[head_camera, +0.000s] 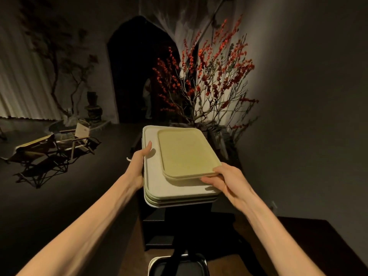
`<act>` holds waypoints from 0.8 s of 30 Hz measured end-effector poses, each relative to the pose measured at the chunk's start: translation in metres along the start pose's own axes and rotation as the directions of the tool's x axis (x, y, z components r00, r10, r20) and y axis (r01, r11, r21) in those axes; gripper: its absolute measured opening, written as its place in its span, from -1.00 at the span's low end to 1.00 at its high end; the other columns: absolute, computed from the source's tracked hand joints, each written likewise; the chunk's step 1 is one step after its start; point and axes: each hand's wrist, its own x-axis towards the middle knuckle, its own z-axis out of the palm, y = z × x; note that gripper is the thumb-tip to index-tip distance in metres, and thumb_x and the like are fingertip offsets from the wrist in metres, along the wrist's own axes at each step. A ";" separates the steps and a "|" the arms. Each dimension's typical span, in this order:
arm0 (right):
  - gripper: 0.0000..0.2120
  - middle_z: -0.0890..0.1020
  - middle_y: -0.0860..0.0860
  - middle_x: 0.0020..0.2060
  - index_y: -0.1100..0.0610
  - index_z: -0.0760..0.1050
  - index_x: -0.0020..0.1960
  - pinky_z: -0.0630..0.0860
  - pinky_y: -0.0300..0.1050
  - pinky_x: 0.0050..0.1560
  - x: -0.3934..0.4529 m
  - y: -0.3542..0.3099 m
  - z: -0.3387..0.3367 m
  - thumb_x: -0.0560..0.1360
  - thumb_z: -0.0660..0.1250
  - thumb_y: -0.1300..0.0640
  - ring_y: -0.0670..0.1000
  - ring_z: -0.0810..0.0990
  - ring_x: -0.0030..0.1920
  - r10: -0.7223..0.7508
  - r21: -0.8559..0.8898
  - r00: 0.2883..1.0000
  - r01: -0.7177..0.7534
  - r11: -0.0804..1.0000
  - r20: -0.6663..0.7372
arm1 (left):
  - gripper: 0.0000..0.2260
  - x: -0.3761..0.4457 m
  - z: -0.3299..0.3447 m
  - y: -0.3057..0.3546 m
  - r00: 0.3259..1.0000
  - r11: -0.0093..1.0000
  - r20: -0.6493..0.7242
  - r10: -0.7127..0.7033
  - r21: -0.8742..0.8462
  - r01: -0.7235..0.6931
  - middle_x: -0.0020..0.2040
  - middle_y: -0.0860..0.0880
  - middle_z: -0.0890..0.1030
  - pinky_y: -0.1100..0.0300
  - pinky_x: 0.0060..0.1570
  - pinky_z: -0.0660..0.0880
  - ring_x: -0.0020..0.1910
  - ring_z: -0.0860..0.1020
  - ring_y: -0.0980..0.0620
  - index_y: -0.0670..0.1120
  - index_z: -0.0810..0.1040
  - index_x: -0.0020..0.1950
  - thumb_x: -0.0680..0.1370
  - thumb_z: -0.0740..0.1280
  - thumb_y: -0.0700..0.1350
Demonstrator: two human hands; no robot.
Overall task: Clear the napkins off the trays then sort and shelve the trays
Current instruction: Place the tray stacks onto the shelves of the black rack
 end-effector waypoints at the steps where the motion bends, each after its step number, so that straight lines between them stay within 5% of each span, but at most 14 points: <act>1: -0.69 0.60 0.35 0.13 0.40 0.40 0.28 0.67 -0.06 -0.07 0.000 0.001 -0.002 0.55 0.22 0.44 0.18 0.66 -0.01 0.015 -0.063 1.000 -0.014 0.998 0.021 | -0.59 0.004 -0.001 -0.003 1.000 1.000 0.003 -0.012 -0.016 0.012 0.20 -0.19 0.64 -0.19 0.28 0.43 0.13 0.63 -0.23 -0.12 0.59 0.27 0.54 0.33 0.11; 4: -0.78 0.69 0.22 -0.27 0.28 0.53 0.18 0.45 -0.22 -0.55 0.002 -0.002 -0.010 0.57 0.23 0.27 -0.04 0.54 -0.49 0.052 -0.370 0.998 -0.033 0.928 0.041 | -0.62 0.012 -0.005 -0.011 0.999 0.997 0.013 -0.046 -0.057 0.046 0.15 -0.19 0.66 -0.14 0.14 0.50 0.03 0.67 -0.22 -0.13 0.62 0.22 0.56 0.30 0.11; 6: -0.77 0.66 0.09 -0.36 0.18 0.59 0.13 0.43 -0.21 -0.49 0.008 -0.004 -0.017 0.52 0.31 0.14 -0.10 0.48 -0.51 -0.020 -0.601 1.000 0.020 0.799 0.008 | -0.61 0.016 -0.007 -0.015 0.997 0.995 0.005 -0.071 -0.072 0.071 0.16 -0.19 0.66 -0.15 0.13 0.50 0.04 0.66 -0.23 -0.13 0.62 0.22 0.56 0.30 0.11; 10: -0.58 0.64 -0.10 -0.20 -0.07 0.58 0.11 0.52 -0.07 -0.04 0.017 -0.004 -0.028 0.40 0.34 -0.31 -0.05 0.59 -0.11 -0.283 -0.859 0.950 0.034 0.511 -0.131 | -0.62 0.024 -0.012 -0.019 0.995 0.989 0.002 -0.096 -0.109 0.096 0.08 -0.21 0.68 -0.14 0.06 0.52 -0.04 0.68 -0.23 -0.16 0.69 0.09 0.57 0.27 0.11; 13: -0.24 0.59 -0.02 0.15 0.01 0.49 0.26 0.48 0.07 0.20 0.021 0.003 -0.032 0.28 0.30 -0.50 0.02 0.55 0.16 0.111 -0.673 0.992 -0.123 0.730 -0.061 | -0.56 0.027 -0.013 -0.019 0.994 0.989 0.037 -0.104 -0.105 0.107 -0.04 -0.20 0.71 -0.09 -0.13 0.63 -0.15 0.70 -0.20 -0.18 0.75 -0.11 0.60 0.21 0.10; 15: -0.36 0.64 0.06 0.20 0.03 0.50 0.28 0.52 0.22 0.20 0.020 0.012 -0.029 0.33 0.42 -0.31 0.12 0.60 0.19 0.352 -0.242 0.926 -0.314 0.918 0.134 | -0.59 0.029 -0.013 -0.016 0.993 0.989 0.025 -0.118 -0.082 0.120 -0.04 -0.20 0.71 -0.08 -0.13 0.63 -0.16 0.70 -0.20 -0.18 0.73 -0.04 0.60 0.22 0.09; 17: -0.54 0.70 0.13 0.08 0.07 0.54 0.25 0.59 0.26 0.03 0.021 0.020 -0.024 0.41 0.43 -0.08 0.19 0.66 0.09 0.353 0.052 0.914 -0.370 0.928 0.203 | -0.64 0.031 -0.012 -0.009 0.992 0.991 -0.003 -0.127 -0.036 0.127 0.02 -0.20 0.69 -0.10 0.06 0.54 -0.08 0.67 -0.21 -0.16 0.66 0.13 0.59 0.25 0.08; 19: -0.60 0.70 0.15 0.06 0.09 0.53 0.26 0.63 0.16 -0.16 0.025 0.029 -0.020 0.46 0.40 -0.02 0.20 0.67 0.02 0.321 0.135 0.931 -0.346 0.929 0.175 | -0.65 0.035 -0.007 -0.002 0.992 0.990 -0.016 -0.126 0.063 0.127 0.04 -0.22 0.66 -0.09 0.16 0.46 -0.04 0.63 -0.22 -0.17 0.60 0.20 0.57 0.27 0.04; 24: -0.77 0.67 0.14 0.08 0.08 0.55 0.15 0.66 0.13 -0.21 0.039 0.034 -0.010 0.54 0.33 0.02 0.19 0.64 0.08 0.288 0.211 0.949 -0.310 0.927 0.130 | -0.69 0.040 -0.009 0.012 0.999 0.919 -0.005 -0.045 0.392 0.043 0.01 -0.18 0.65 0.05 -0.04 0.55 -0.09 0.65 -0.11 -0.21 0.57 0.17 0.55 0.33 -0.01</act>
